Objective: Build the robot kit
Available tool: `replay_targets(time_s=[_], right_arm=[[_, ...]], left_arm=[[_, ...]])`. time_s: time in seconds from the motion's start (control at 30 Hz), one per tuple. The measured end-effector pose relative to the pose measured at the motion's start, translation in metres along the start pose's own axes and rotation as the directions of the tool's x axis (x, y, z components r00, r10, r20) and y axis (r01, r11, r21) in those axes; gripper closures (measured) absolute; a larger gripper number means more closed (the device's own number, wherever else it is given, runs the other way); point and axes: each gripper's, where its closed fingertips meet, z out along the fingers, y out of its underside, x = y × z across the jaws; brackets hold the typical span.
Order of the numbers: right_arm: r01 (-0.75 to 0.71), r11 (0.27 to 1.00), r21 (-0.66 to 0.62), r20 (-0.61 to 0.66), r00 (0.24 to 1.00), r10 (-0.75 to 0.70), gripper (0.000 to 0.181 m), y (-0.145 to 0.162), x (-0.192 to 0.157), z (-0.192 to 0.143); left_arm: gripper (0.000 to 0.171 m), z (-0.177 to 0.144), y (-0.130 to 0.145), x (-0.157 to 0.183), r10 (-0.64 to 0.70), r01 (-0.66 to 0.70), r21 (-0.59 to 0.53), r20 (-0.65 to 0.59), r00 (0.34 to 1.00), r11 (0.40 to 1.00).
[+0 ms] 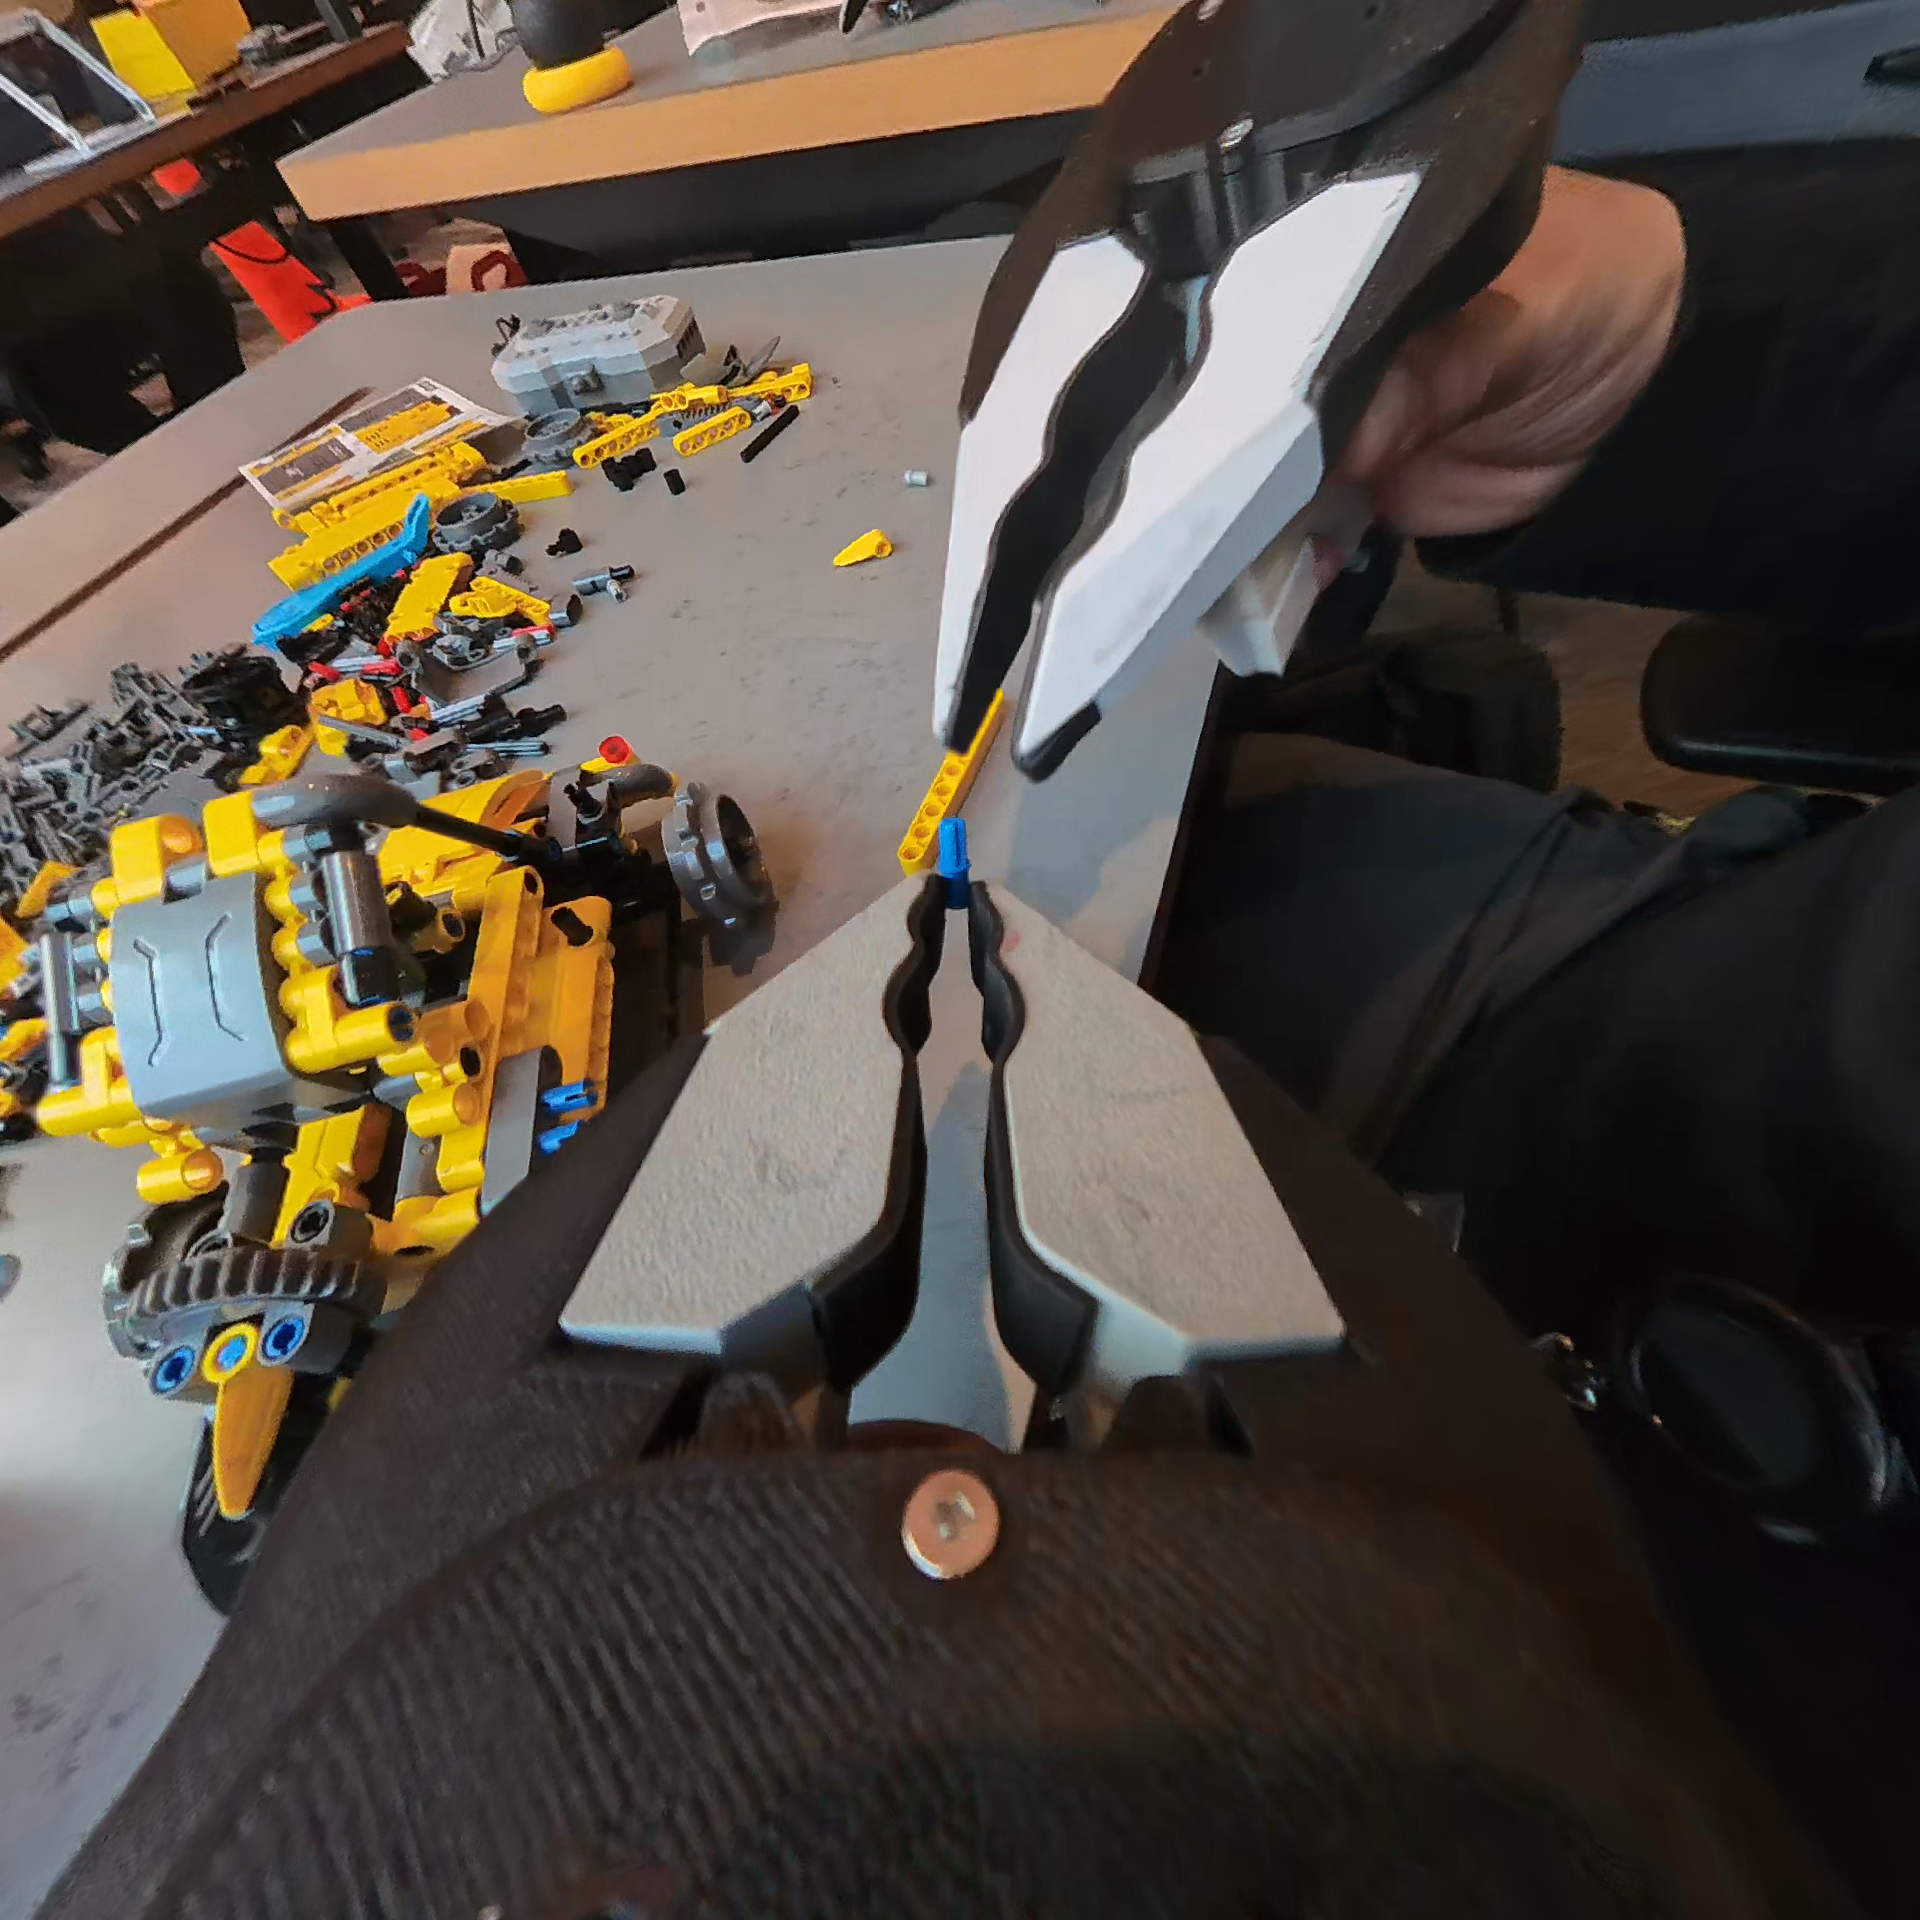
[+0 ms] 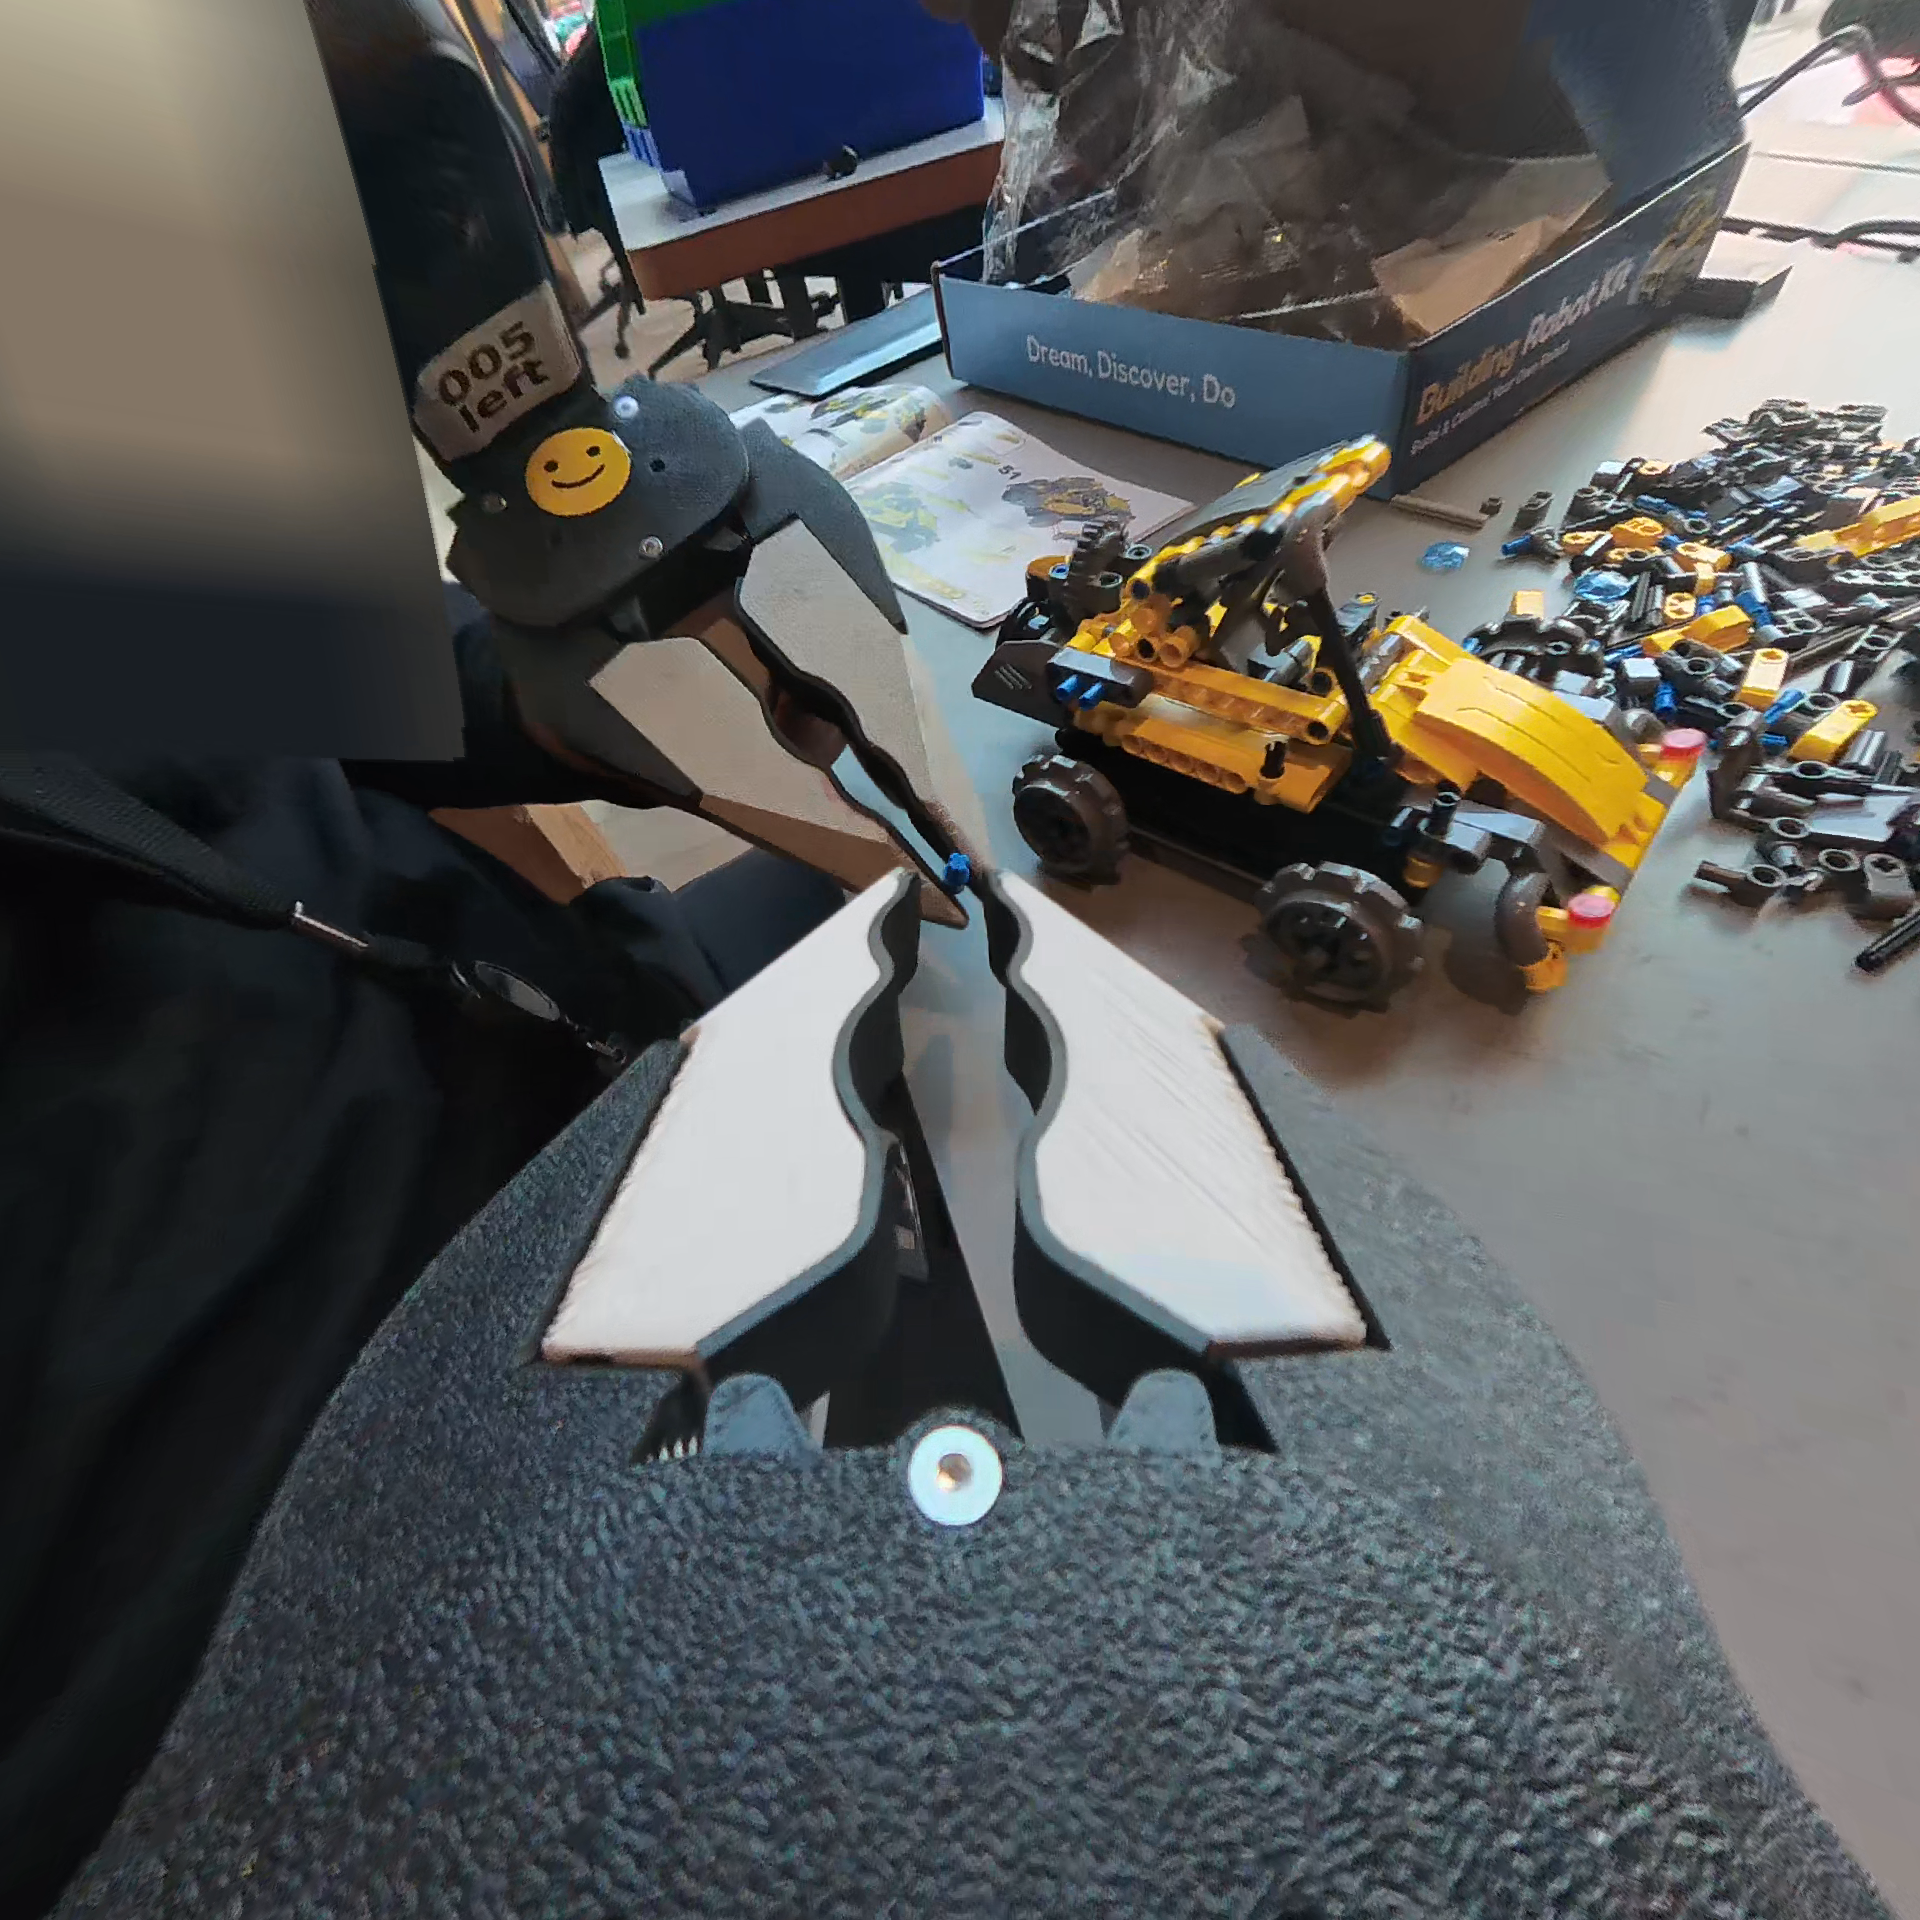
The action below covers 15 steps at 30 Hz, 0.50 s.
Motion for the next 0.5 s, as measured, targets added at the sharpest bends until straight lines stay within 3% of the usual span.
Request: replay_targets(time_s=[0.23, 0.5], right_arm=[[0.026, 0.998, -0.059, -0.002, 1.0, -0.026, 0.175, 0.01, -0.004, 0.013], [0.039, 0.997, -0.073, -0.003, 0.999, -0.04, 0.178, 0.013, -0.004, 0.014]], left_arm=[[0.17, 0.001, 0.0, 0.007, 0.065, -0.065, -0.01, -0.006, 0.998, 0.998], [0.17, 0.002, 0.002, 0.007, 0.034, -0.034, -0.006, -0.011, 0.999, 0.999]])
